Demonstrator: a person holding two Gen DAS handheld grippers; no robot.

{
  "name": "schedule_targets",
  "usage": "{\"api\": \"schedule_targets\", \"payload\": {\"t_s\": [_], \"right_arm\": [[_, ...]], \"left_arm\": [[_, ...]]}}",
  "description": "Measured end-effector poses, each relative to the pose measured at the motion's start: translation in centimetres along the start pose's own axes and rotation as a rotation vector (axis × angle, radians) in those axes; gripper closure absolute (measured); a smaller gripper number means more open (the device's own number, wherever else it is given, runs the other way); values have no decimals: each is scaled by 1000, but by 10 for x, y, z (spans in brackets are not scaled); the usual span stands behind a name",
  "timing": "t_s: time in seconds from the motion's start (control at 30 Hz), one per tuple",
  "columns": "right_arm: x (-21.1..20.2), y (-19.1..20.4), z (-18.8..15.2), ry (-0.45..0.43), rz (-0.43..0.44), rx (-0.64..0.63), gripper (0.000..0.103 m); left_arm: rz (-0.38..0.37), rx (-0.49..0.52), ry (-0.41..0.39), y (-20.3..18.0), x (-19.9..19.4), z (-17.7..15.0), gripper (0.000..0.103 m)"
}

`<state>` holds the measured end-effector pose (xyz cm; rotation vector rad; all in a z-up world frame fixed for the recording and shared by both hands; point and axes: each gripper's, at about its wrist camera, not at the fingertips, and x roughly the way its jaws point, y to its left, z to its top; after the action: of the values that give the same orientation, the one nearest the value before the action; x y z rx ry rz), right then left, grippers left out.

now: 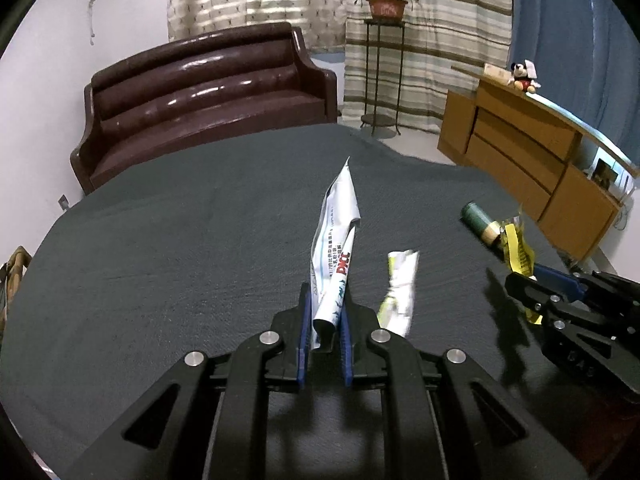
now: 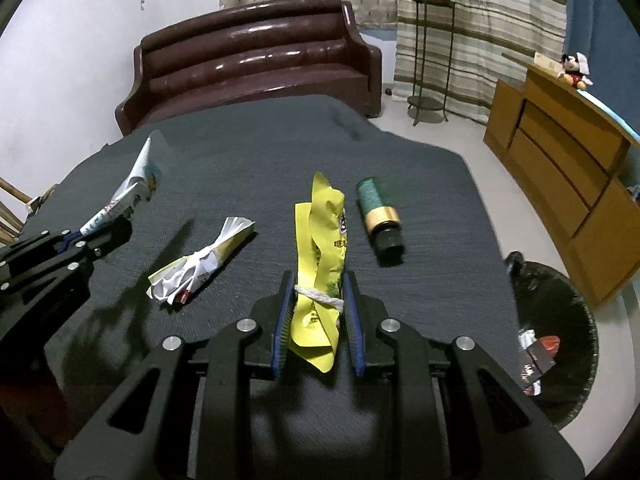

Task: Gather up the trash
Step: 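Carry the tube and yellow wrapper with both tools over the black bin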

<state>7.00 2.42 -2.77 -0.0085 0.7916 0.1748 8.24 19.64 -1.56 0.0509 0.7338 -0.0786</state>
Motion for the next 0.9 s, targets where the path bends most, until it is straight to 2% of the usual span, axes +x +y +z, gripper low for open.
{"api": "schedule_targets", "payload": {"t_s": [0.37, 0.9], "right_arm": [[-36, -43, -8, -64, -78, 47, 79], [-74, -154, -29, -125, -274, 186, 79]], "left_arm": [[-57, 36, -38, -48, -11, 3, 90], [-185, 166, -71, -147, -10, 5, 90]]}}
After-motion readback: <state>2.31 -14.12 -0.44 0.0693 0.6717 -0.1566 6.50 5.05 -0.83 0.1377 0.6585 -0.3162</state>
